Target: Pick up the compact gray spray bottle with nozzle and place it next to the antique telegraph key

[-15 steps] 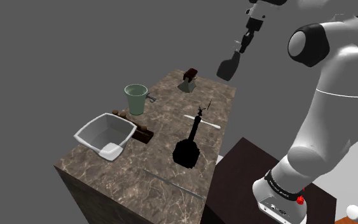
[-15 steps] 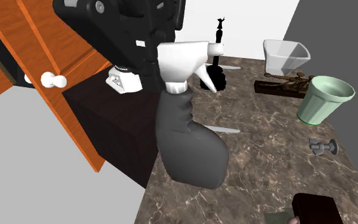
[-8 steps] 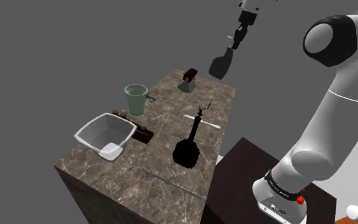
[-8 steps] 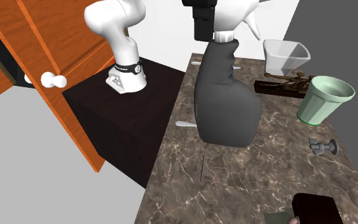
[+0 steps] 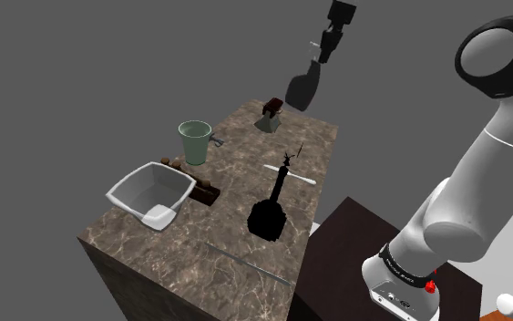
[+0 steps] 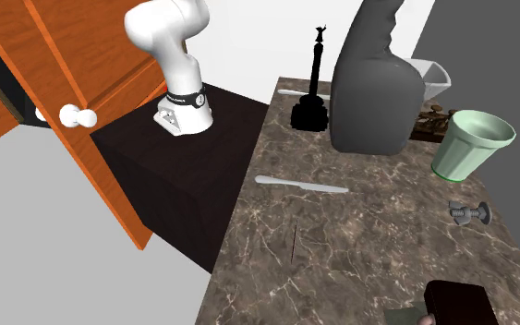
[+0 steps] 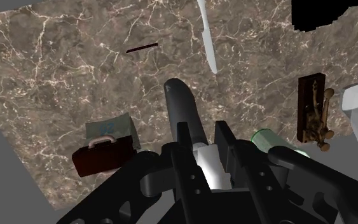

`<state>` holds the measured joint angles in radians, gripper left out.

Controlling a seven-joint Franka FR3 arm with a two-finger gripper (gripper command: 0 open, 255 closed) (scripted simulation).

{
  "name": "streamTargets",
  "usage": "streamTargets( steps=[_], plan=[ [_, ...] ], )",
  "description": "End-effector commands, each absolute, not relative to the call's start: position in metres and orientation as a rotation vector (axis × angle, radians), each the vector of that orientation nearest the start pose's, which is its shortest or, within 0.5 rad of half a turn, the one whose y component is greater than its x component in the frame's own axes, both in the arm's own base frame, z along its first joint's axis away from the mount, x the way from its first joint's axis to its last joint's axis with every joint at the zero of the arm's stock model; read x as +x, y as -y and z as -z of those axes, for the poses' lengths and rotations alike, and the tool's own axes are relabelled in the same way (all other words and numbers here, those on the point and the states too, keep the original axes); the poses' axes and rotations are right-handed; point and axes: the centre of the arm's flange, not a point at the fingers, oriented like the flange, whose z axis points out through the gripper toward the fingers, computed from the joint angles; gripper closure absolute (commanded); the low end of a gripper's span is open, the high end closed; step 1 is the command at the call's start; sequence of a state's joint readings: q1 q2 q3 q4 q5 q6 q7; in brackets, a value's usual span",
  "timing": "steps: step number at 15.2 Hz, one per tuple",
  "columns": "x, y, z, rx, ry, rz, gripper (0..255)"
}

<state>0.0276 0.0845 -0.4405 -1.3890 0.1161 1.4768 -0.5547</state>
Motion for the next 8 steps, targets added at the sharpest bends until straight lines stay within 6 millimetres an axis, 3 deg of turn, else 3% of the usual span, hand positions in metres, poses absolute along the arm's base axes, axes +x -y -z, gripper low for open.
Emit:
streamTargets(
  steps=[1,8],
  plan=[
    [0.535,0.177,-0.665,-3.067,0.236,0.072,255],
    [0.548,0.09,-0.691,-3.067,0.236,0.072,255]
  ],
)
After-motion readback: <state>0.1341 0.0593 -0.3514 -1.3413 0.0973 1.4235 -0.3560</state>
